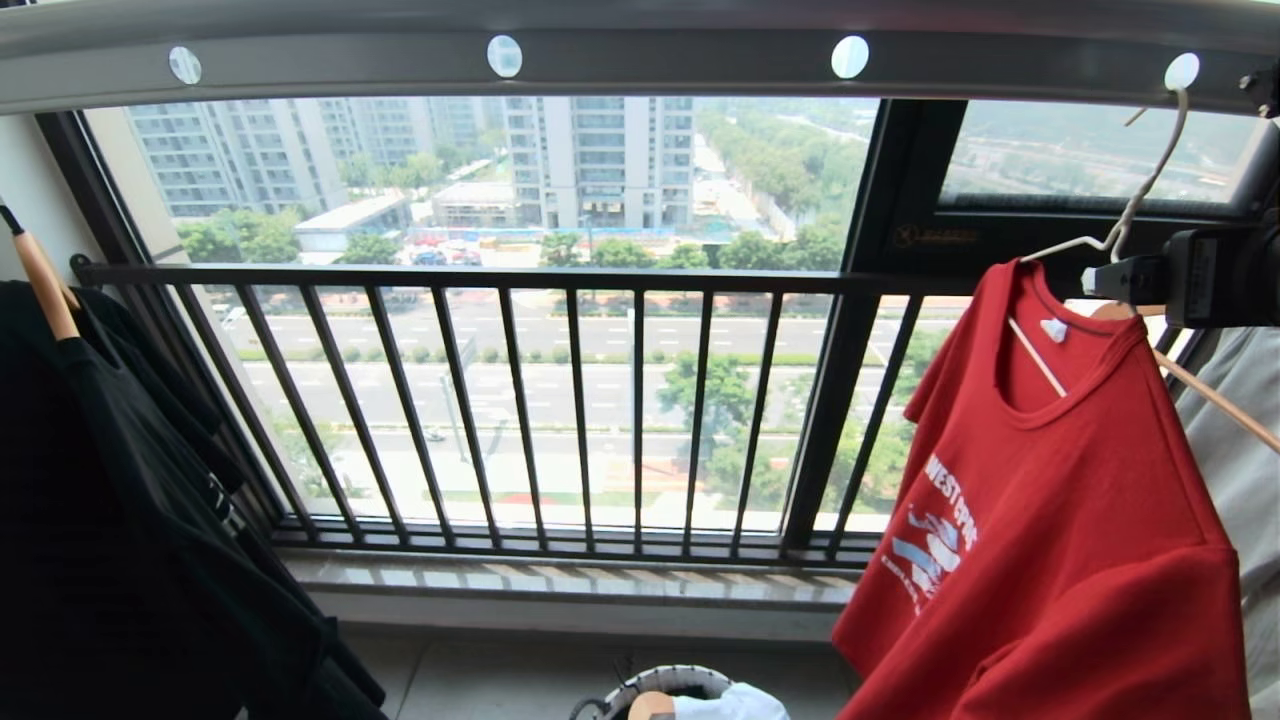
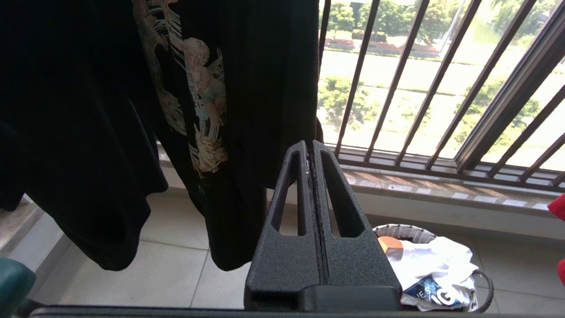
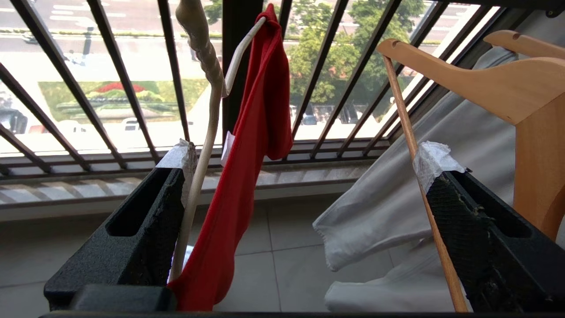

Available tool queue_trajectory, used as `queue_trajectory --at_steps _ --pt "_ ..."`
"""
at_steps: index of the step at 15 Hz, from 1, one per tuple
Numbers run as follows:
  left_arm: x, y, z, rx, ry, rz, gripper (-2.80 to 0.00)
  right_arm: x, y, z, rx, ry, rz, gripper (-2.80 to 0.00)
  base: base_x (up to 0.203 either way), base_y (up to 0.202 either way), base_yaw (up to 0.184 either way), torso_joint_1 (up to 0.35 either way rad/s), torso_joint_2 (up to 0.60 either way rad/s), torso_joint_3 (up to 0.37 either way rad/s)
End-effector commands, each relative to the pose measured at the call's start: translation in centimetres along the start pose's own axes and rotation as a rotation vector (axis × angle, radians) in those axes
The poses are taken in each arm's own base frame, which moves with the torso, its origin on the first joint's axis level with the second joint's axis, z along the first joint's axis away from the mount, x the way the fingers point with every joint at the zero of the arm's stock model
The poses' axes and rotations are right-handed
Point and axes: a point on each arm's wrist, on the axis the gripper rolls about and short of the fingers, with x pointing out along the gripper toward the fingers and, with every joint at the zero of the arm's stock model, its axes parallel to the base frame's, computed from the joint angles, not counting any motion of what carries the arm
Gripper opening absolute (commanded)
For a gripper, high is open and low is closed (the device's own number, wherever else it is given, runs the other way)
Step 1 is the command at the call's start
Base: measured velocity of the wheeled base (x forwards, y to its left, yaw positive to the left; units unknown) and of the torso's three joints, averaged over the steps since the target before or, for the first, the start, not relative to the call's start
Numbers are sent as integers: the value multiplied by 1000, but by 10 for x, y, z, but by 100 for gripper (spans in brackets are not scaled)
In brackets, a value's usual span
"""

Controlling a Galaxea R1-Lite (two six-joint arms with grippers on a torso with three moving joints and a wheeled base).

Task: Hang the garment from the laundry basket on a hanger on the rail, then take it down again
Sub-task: Take the clothes off the clothes rack

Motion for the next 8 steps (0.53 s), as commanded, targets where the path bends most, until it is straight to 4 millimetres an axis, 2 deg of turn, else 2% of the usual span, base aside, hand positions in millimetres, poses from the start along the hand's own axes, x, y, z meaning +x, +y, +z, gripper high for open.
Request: queue_trajectory --at_steps 1,5,8 --pt "0 0 0 -1 1 1 -280 -11 -6 -1 5 -17 6 0 0 0 0 0 0 0" --pt "0 0 0 -1 1 1 -280 -11 -2 -3 4 -7 190 0 0 0 0 0 0 0" --pt "0 0 0 -1 1 1 -280 -1 4 -7 8 10 213 0 0 0 0 0 0 0"
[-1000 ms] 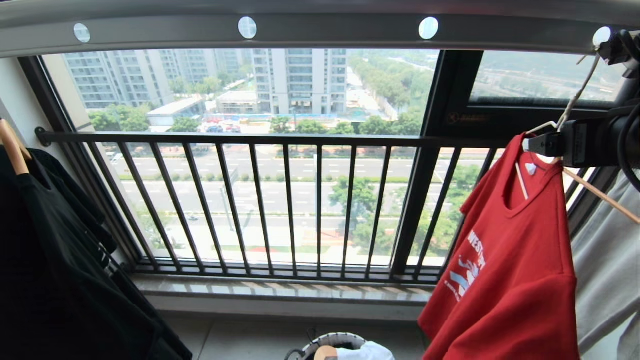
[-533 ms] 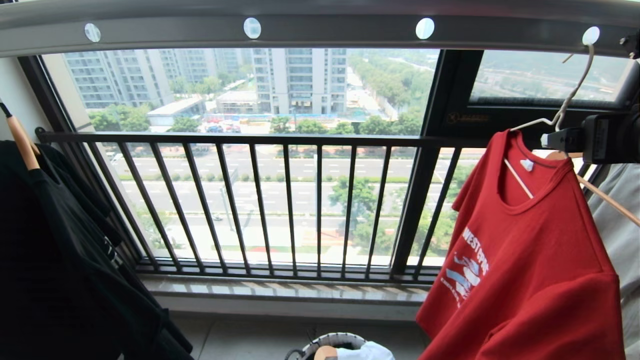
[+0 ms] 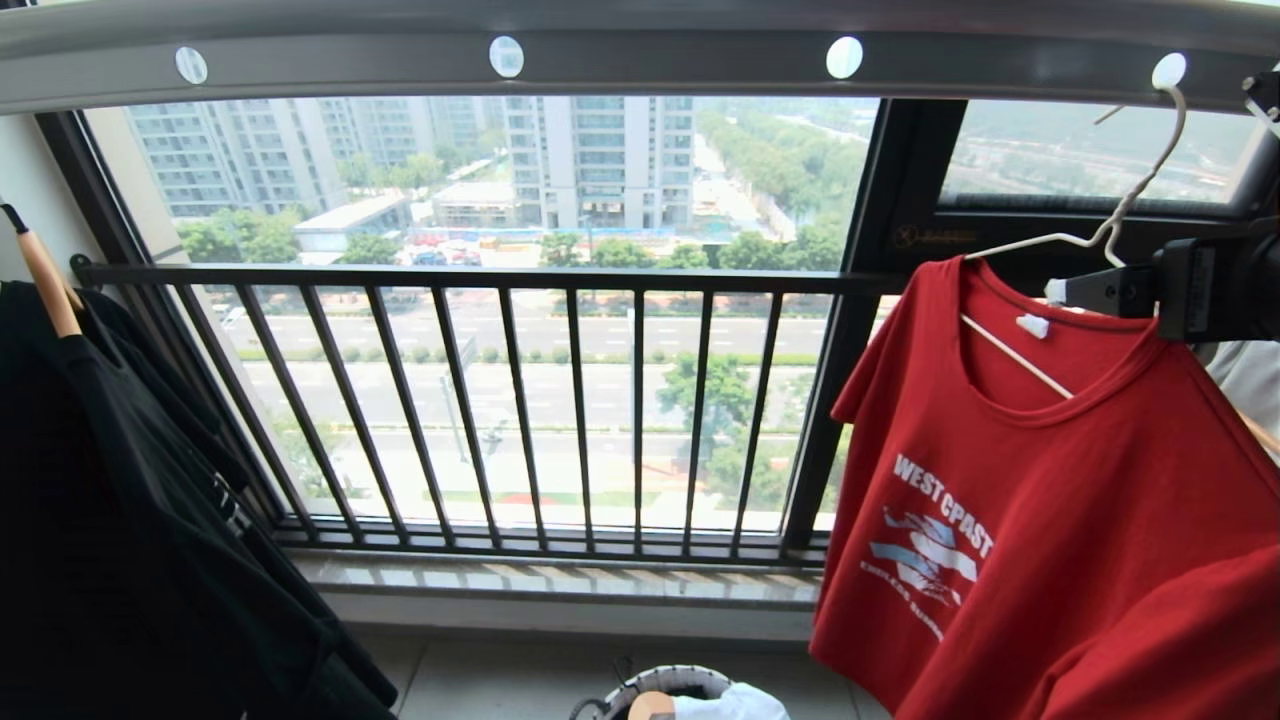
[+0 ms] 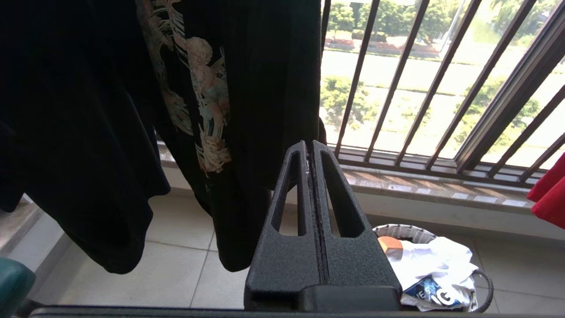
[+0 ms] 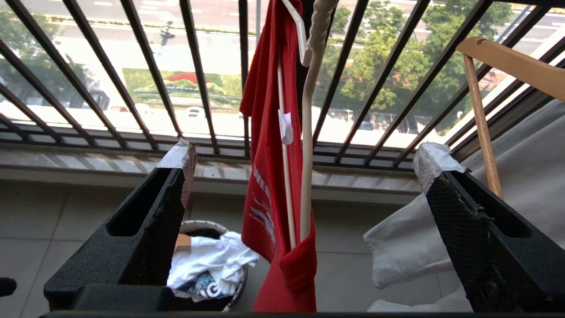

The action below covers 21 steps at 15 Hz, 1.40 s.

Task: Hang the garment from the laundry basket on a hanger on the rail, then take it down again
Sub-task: Take the clothes off the clothes rack

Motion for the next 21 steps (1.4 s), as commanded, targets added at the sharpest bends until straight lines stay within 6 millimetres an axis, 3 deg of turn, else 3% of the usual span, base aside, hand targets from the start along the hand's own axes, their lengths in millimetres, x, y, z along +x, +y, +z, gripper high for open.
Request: queue_trajectory --at_steps 1,2,3,21 --pt "0 0 0 -1 0 -1 -280 7 2 -3 2 -4 2 0 0 0 0 0 0 0" --pt "0 0 0 -1 0 1 -280 10 3 -4 6 -26 3 0 0 0 0 0 0 0" --pt "0 0 0 -1 0 1 -280 11 3 -5 8 -39 5 -280 0 0 0 0 0 0" --pt "0 0 2 -1 -5 0 -280 0 0 -1 27 -107 25 -280 0 0 0 0 0 0"
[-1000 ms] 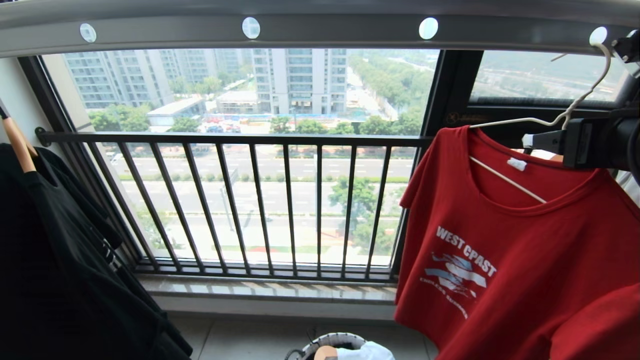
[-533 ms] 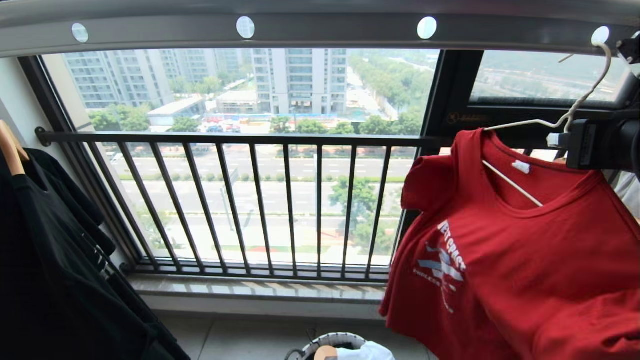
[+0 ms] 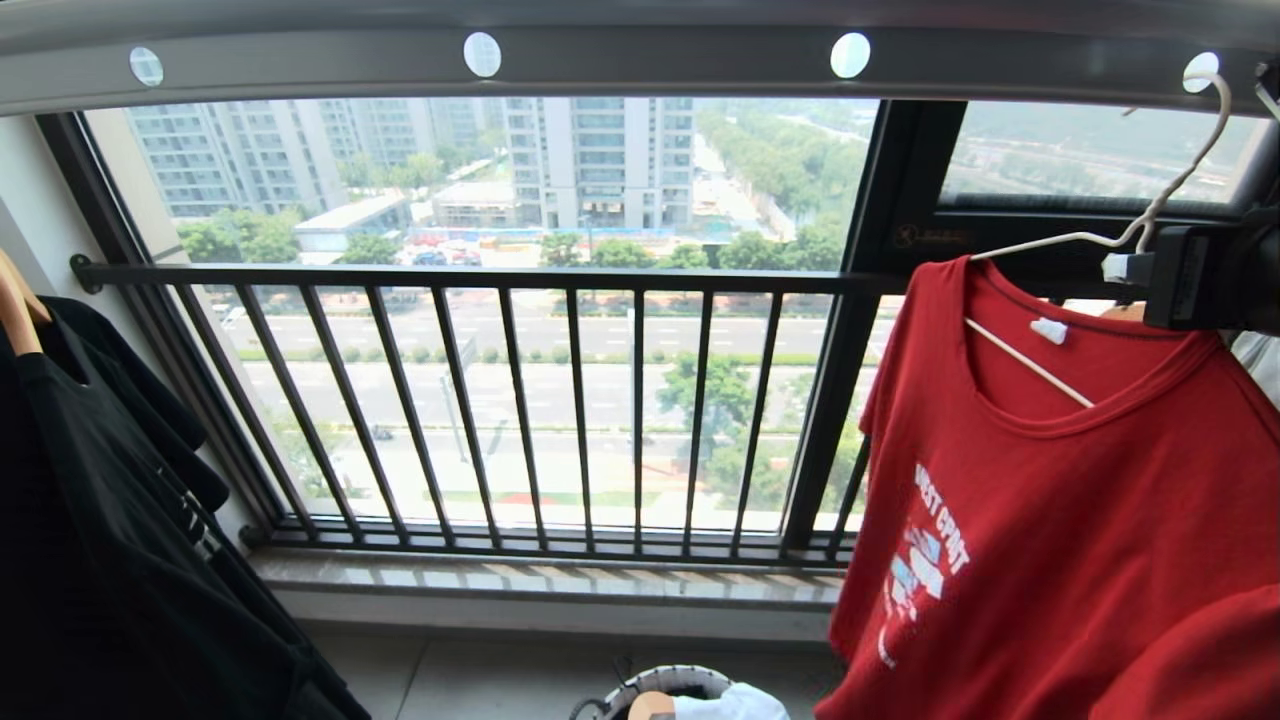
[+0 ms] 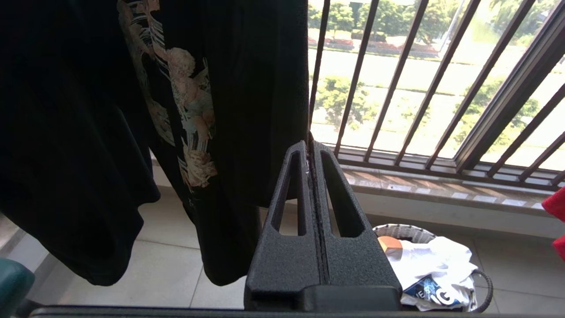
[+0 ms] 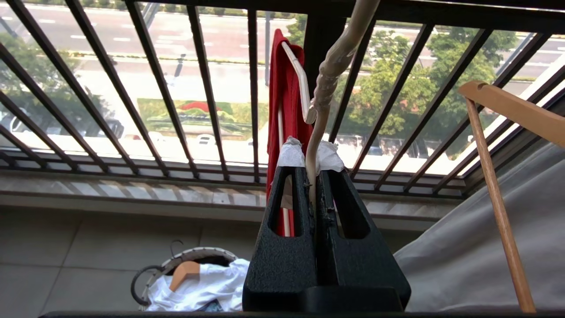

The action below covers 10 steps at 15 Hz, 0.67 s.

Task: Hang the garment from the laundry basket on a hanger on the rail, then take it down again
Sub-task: Take the clothes off the clothes rack

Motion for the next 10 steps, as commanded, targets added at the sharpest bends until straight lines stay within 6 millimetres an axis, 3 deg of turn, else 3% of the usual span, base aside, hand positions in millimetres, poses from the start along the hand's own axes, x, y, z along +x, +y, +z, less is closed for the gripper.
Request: queue_trajectory --at_steps 1,10 --pt "0 0 1 -1 -3 0 -280 -3 -1 0 0 -5 -1 -280 0 0 0 0 0 0" --pt "0 0 0 -1 -1 1 -280 -6 -1 2 -3 -14 -1 -280 0 0 0 0 0 0"
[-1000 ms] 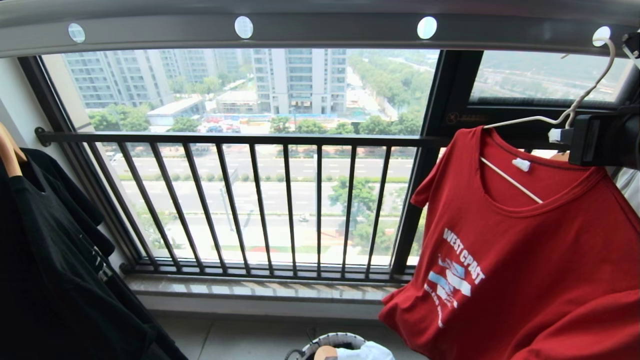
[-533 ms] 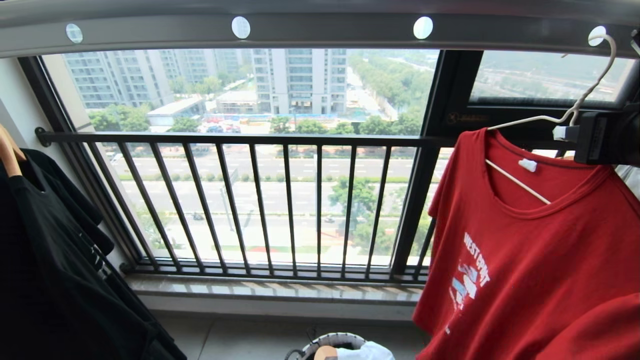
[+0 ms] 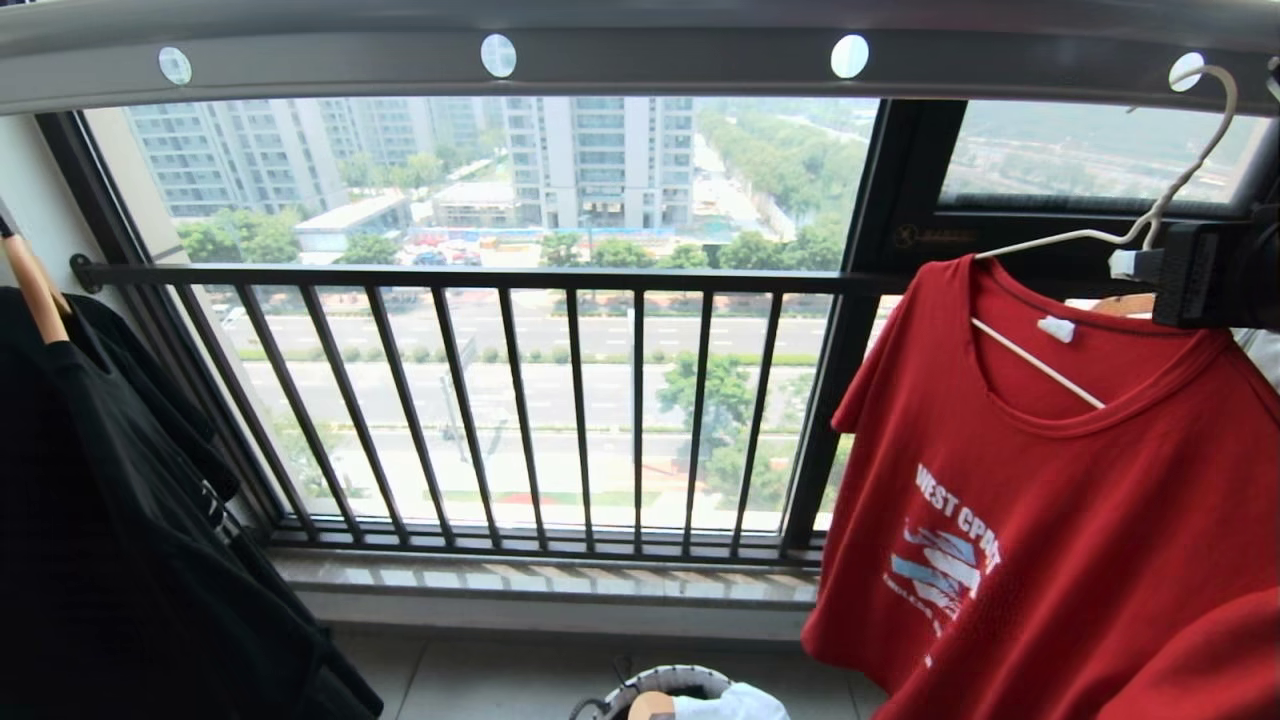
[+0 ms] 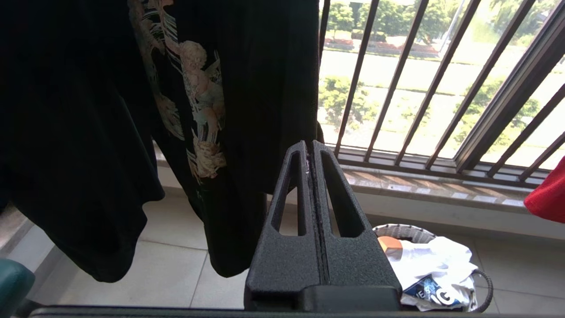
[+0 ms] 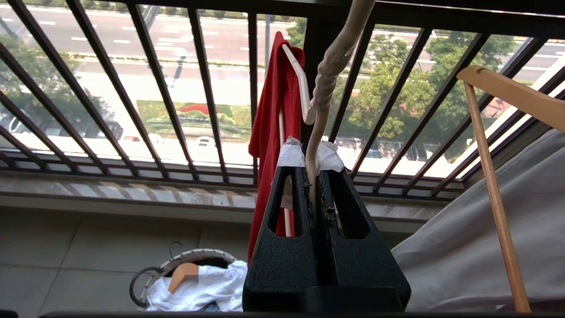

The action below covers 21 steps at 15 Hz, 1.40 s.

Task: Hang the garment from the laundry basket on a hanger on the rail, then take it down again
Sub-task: Take the clothes off the clothes rack

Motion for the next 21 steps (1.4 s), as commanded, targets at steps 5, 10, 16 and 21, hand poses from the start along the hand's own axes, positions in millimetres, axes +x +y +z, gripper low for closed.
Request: queue_trajectory --at_steps 5,10,16,21 --pt "0 0 0 -1 1 1 -280 -7 -2 3 5 -20 0 -280 0 0 0 0 0 0" --pt "0 0 0 -1 1 1 -280 -13 -3 5 -10 -37 0 -280 0 0 0 0 0 0" --pt "0 0 0 -1 1 1 -280 -26 -6 4 -8 -55 0 -280 0 0 0 0 0 0" --pt "0 0 0 -1 1 1 -280 -37 -9 2 -4 -73 1 -280 0 0 0 0 0 0"
